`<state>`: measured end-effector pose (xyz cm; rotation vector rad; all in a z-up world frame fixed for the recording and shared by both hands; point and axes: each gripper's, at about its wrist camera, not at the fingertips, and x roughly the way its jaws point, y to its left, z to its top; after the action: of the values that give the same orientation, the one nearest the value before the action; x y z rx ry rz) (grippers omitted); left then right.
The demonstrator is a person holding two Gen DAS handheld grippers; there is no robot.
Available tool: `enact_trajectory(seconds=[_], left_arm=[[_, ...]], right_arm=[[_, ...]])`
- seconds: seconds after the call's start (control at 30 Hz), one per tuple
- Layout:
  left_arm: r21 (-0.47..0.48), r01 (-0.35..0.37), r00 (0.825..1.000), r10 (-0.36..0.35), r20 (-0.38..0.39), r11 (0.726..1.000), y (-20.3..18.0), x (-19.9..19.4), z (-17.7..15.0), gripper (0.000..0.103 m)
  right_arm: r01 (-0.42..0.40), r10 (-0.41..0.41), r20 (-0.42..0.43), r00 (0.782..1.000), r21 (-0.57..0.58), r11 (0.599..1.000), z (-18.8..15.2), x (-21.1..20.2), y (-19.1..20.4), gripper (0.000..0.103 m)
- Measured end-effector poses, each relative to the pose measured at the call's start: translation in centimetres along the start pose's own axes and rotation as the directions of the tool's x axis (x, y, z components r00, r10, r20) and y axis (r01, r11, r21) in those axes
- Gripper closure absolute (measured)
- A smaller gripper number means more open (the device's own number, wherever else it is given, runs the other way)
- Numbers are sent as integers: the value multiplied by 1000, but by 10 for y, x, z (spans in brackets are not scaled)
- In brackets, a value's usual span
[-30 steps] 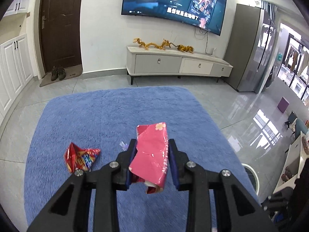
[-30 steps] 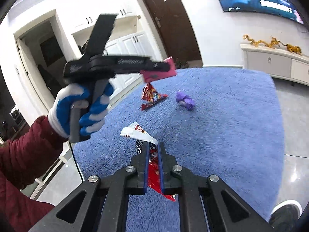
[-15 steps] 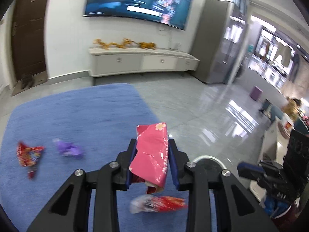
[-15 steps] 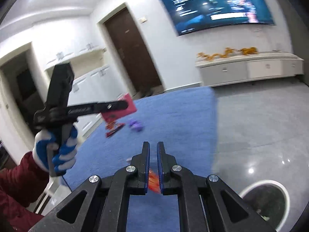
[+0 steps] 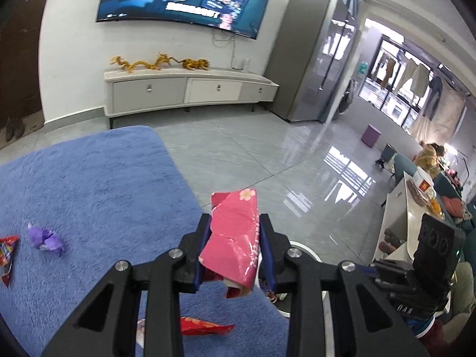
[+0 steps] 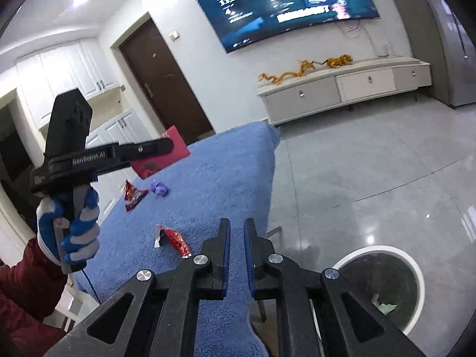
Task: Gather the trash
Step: 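Carry both wrappers over the trash bin and open both tools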
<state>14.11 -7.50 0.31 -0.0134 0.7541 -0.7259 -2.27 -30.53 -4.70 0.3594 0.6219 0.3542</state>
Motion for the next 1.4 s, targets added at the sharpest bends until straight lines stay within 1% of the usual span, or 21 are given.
enact_trajectory(seconds=[0.03, 0.1, 0.17, 0.27, 0.37, 0.5, 0.63, 0.67, 0.7, 0.77, 0.8, 0.87, 1.0, 1.17, 1.3, 1.4], left_arm=[[-15, -11, 1000, 11, 2, 1000, 7, -3, -1, 74], [-36, -26, 1000, 26, 3, 999, 20, -8, -4, 74], [-57, -42, 999, 43, 5, 997, 35, -15, -10, 74], [-85, -63, 998, 64, 8, 994, 54, -25, -19, 74], [-107, -75, 997, 77, 13, 991, 72, -32, -27, 74], [-145, -79, 996, 83, 18, 986, 92, -40, -37, 74], [-181, -86, 996, 90, 18, 980, 112, -46, -46, 74], [-186, -88, 996, 92, 17, 979, 115, -48, -48, 74], [-196, -91, 995, 96, 16, 976, 120, -49, -51, 74], [-209, -95, 995, 100, 14, 973, 125, -53, -56, 74], [-213, -98, 995, 103, 14, 972, 126, -54, -58, 74], [-219, -103, 994, 108, 15, 970, 128, -57, -62, 74], [-220, -105, 994, 111, 18, 970, 122, -63, -66, 74], [-188, -88, 995, 94, 23, 978, 100, -64, -62, 74], [-150, -56, 998, 58, 8, 987, 73, -54, -55, 74], [-101, -20, 1000, 18, -21, 995, 46, -37, -52, 74]], right_arm=[[-12, 12, -11, 1000, -6, 1000, -2, 3, 1, 88], [-47, 46, -42, 998, -21, 999, -4, 17, 11, 70], [-81, 78, -75, 994, -39, 996, -8, 32, 20, 64], [-126, 116, -136, 984, -71, 990, -13, 59, 37, 64], [-158, 135, -205, 969, -101, 982, -19, 88, 54, 64], [-157, 115, -280, 953, -134, 978, -25, 122, 72, 64], [-140, 88, -318, 944, -144, 980, -27, 143, 79, 64], [-136, 83, -322, 943, -145, 980, -26, 147, 80, 70], [-134, 80, -325, 942, -148, 980, -25, 151, 80, 79], [-130, 72, -324, 943, -160, 978, -25, 152, 82, 85], [-131, 72, -321, 944, -166, 977, -25, 152, 83, 93], [-130, 71, -312, 947, -173, 976, -26, 150, 85, 93], [-129, 83, -278, 957, -151, 980, -23, 137, 82, 93], [-104, 80, -208, 975, -110, 988, -18, 111, 69, 93], [-52, 46, -143, 989, -43, 998, -15, 84, 43, 93], [8, -6, -99, 995, 21, 1000, -17, 64, 13, 93]])
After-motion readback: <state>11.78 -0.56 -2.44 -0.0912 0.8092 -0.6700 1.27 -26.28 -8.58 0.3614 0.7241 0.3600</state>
